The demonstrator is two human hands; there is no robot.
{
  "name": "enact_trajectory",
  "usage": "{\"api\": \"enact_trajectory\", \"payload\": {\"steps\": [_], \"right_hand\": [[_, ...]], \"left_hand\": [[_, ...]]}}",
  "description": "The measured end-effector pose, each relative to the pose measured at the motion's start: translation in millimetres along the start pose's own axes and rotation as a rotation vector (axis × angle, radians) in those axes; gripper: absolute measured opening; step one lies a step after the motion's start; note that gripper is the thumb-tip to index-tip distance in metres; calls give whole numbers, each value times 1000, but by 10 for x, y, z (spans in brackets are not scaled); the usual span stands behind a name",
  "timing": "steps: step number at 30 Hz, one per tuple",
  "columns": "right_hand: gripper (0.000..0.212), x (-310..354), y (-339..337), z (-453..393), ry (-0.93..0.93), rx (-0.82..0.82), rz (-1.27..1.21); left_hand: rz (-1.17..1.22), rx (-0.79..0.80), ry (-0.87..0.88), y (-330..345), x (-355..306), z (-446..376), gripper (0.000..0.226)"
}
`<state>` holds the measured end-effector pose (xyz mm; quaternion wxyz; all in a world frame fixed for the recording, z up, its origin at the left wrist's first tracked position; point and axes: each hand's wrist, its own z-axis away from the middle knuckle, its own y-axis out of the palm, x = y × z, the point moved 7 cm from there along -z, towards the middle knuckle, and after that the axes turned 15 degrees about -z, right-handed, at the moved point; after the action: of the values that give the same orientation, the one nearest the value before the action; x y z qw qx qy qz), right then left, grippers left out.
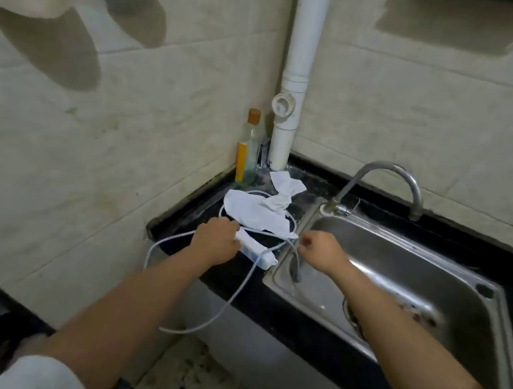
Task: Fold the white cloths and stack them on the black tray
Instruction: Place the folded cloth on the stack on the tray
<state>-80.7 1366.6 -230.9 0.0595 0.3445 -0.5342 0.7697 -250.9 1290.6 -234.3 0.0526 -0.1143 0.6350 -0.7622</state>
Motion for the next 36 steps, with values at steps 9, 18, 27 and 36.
{"api": "enact_trajectory", "payload": {"steps": [9, 18, 27, 36], "right_hand": [[37, -74, 600, -1292, 9, 101, -84], [47, -346, 563, -2384, 17, 82, 350], [21, -137, -88, -2166, -267, -112, -128], [13, -630, -1008, -853, -156, -171, -239]], "left_hand": [[114, 139, 31, 569, 133, -920, 39], [174, 115, -18, 736, 358, -1255, 33], [453, 4, -60, 606, -96, -1635, 68], [445, -602, 396, -286, -1114, -1454, 25]]}}
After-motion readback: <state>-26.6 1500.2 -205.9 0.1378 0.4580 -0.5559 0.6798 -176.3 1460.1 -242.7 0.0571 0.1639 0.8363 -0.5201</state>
